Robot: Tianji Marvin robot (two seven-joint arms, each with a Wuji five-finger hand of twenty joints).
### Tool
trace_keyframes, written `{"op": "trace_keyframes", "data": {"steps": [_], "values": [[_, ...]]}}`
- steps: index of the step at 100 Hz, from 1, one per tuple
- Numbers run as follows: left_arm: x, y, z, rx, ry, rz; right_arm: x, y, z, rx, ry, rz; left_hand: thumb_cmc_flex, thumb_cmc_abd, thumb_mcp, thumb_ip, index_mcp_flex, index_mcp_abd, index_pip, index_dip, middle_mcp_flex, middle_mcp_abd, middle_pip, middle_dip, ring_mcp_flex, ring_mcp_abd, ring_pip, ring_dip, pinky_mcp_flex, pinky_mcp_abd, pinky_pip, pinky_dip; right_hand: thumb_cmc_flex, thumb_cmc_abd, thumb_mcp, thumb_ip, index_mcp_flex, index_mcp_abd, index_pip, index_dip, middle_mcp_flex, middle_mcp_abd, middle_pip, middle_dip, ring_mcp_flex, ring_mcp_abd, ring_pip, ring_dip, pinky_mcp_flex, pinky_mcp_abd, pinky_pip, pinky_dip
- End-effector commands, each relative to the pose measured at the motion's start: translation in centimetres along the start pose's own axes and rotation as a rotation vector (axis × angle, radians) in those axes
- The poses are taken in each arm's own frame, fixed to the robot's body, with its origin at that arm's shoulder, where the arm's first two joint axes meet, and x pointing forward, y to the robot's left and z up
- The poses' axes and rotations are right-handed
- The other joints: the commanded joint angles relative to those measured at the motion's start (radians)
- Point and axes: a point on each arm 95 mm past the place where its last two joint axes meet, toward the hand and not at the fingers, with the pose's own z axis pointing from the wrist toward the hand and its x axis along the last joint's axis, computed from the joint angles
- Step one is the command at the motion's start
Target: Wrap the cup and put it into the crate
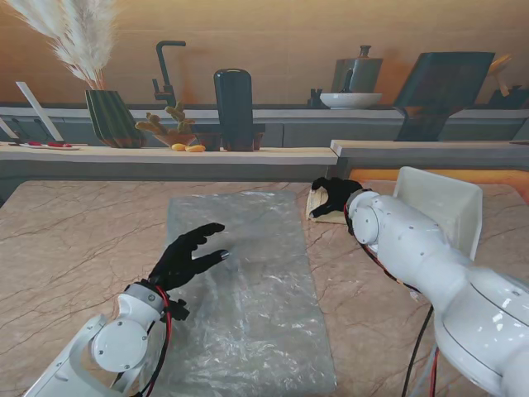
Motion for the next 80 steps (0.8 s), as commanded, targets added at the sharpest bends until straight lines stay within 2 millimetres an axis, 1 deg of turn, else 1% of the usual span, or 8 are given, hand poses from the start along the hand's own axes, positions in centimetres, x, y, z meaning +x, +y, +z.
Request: {"op": "trace_keyframes", "data": {"steps": [1,22,37,52,58,68,71,80], "values": [[0.1,0.4,0.1,-0.005,-0.004,-0.013,1.2,-0.3,0.3,0.03,0.024,-0.004,-0.009,0.012,-0.025,0.0,0.019,-0.03,0.0,0.003,0.023,-0.019,-0.01,-0.005,0.015,-0.011,0.002,0.012,-0.001,-0.01,0.001,0.007,0.025,-0.064,0.024,0.042,0.028,0.017,0.043,0.009,0.006,0.037,0.022,-0.001,0.05,0.01,0.037,0.002,0.011,0.021,0.038,-0.015],[0.1,0.6,0.2,-0.022,-0.013,-0.018,1.8,-1.8,0.7,0.138,0.043,-0.033,-0.004,0.022,-0.034,0.0,0.024,-0.031,0.002,0.004,0.026,-0.019,-0.009,-0.005,0.016,-0.009,0.003,0.014,-0.001,-0.008,0.003,0.008,0.143,-0.086,-0.001,0.046,0.034,0.059,0.067,-0.011,0.059,0.041,0.067,0.019,0.16,-0.043,0.167,0.084,0.064,-0.011,0.166,-0.038],[0.0,0.7,0.1,-0.019,-0.016,-0.025,2.5,-2.7,0.7,0.193,0.051,-0.052,-0.001,0.03,-0.043,0.0,0.031,-0.033,0.003,0.004,0.031,-0.019,-0.009,-0.005,0.017,-0.01,0.003,0.014,-0.001,-0.005,0.004,0.008,0.178,-0.089,0.001,0.044,0.013,0.059,0.086,-0.018,0.059,0.024,0.11,0.037,0.212,-0.063,0.286,0.139,0.158,-0.055,0.422,0.037],[0.0,0.7,0.0,-0.012,-0.022,-0.031,2.9,-3.3,0.6,0.217,0.047,-0.05,0.006,0.04,-0.054,0.0,0.04,-0.033,0.002,0.004,0.034,-0.019,-0.01,-0.006,0.018,-0.009,0.003,0.014,-0.002,-0.003,0.005,0.008,0.259,-0.124,0.031,0.031,0.03,0.075,0.126,-0.02,0.09,0.04,0.17,0.06,0.298,-0.109,0.458,0.206,0.311,-0.165,0.658,0.082],[0.0,0.7,0.0,-0.01,-0.023,-0.037,3.0,-3.5,0.6,0.218,0.047,-0.049,0.008,0.045,-0.057,0.0,0.041,-0.032,0.001,0.004,0.035,-0.018,-0.011,-0.006,0.017,-0.009,0.003,0.014,-0.002,-0.002,0.005,0.008,0.298,-0.162,0.097,0.02,0.06,0.081,0.153,-0.021,0.129,0.044,0.203,0.073,0.344,-0.14,0.539,0.234,0.392,-0.225,0.73,0.083],[0.0,0.7,0.0,-0.008,-0.024,-0.041,3.3,-3.8,0.6,0.225,0.041,-0.052,0.011,0.051,-0.064,0.0,0.046,-0.033,0.001,0.004,0.037,-0.017,-0.011,-0.006,0.019,-0.008,0.003,0.014,-0.002,0.001,0.006,0.008,0.338,-0.241,0.292,-0.005,0.137,0.078,0.199,-0.016,0.21,0.044,0.255,0.096,0.423,-0.185,0.633,0.267,0.525,-0.323,0.8,0.082],[0.0,0.7,0.0,-0.008,-0.024,-0.042,3.3,-3.9,0.6,0.223,0.039,-0.05,0.012,0.053,-0.067,0.0,0.047,-0.033,0.0,0.003,0.037,-0.018,-0.012,-0.007,0.018,-0.008,0.002,0.014,-0.002,0.001,0.007,0.008,0.354,-0.25,0.324,-0.006,0.179,0.07,0.218,-0.01,0.243,0.044,0.271,0.101,0.447,-0.192,0.653,0.275,0.558,-0.341,0.813,0.086],[0.0,0.7,0.0,-0.007,-0.024,-0.045,3.4,-4.2,0.6,0.222,0.031,-0.047,0.015,0.059,-0.074,0.0,0.05,-0.034,0.0,0.003,0.038,-0.018,-0.012,-0.007,0.019,-0.007,0.002,0.014,-0.003,0.001,0.007,0.009,0.425,-0.284,0.375,-0.065,0.316,0.031,0.258,0.01,0.347,0.024,0.303,0.114,0.512,-0.191,0.697,0.278,0.634,-0.384,0.839,0.1]]}}
